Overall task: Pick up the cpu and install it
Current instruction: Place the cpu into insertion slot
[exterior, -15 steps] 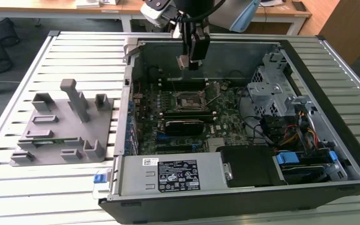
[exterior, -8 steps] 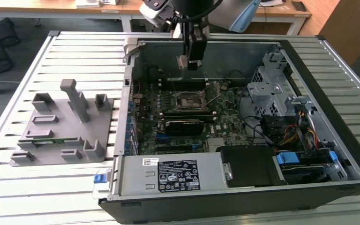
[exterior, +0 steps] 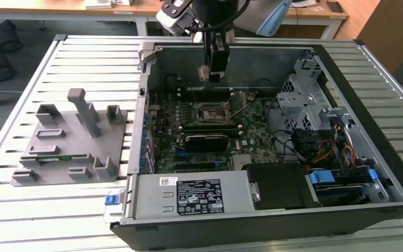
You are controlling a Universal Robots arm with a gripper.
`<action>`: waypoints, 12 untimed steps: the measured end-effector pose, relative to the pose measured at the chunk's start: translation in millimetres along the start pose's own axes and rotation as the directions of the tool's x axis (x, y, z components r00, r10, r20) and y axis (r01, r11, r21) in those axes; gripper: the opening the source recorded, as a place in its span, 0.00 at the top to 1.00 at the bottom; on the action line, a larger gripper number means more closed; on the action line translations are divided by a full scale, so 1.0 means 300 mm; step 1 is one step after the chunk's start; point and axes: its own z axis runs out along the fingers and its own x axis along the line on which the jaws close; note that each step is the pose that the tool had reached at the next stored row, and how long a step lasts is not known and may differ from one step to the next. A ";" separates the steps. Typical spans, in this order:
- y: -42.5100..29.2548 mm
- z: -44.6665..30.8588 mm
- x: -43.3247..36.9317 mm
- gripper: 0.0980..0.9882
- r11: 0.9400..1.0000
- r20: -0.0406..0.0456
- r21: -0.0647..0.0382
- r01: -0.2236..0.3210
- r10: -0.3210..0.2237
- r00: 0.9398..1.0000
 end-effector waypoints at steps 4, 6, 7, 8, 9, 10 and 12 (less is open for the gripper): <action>-0.001 0.011 0.000 0.51 1.000 0.004 -0.008 0.000 0.000 1.000; -0.001 0.016 0.000 0.51 1.000 0.006 -0.016 0.000 0.000 1.000; -0.001 0.020 0.000 0.51 1.000 0.008 -0.021 0.000 0.000 1.000; -0.001 0.024 0.000 0.51 1.000 0.009 -0.022 0.000 0.000 1.000; -0.001 0.027 0.000 0.51 1.000 0.010 -0.023 0.000 0.000 1.000; -0.001 0.029 0.000 0.51 1.000 0.010 -0.023 0.000 0.000 1.000; -0.002 0.033 0.000 0.51 1.000 0.010 -0.025 0.000 0.000 1.000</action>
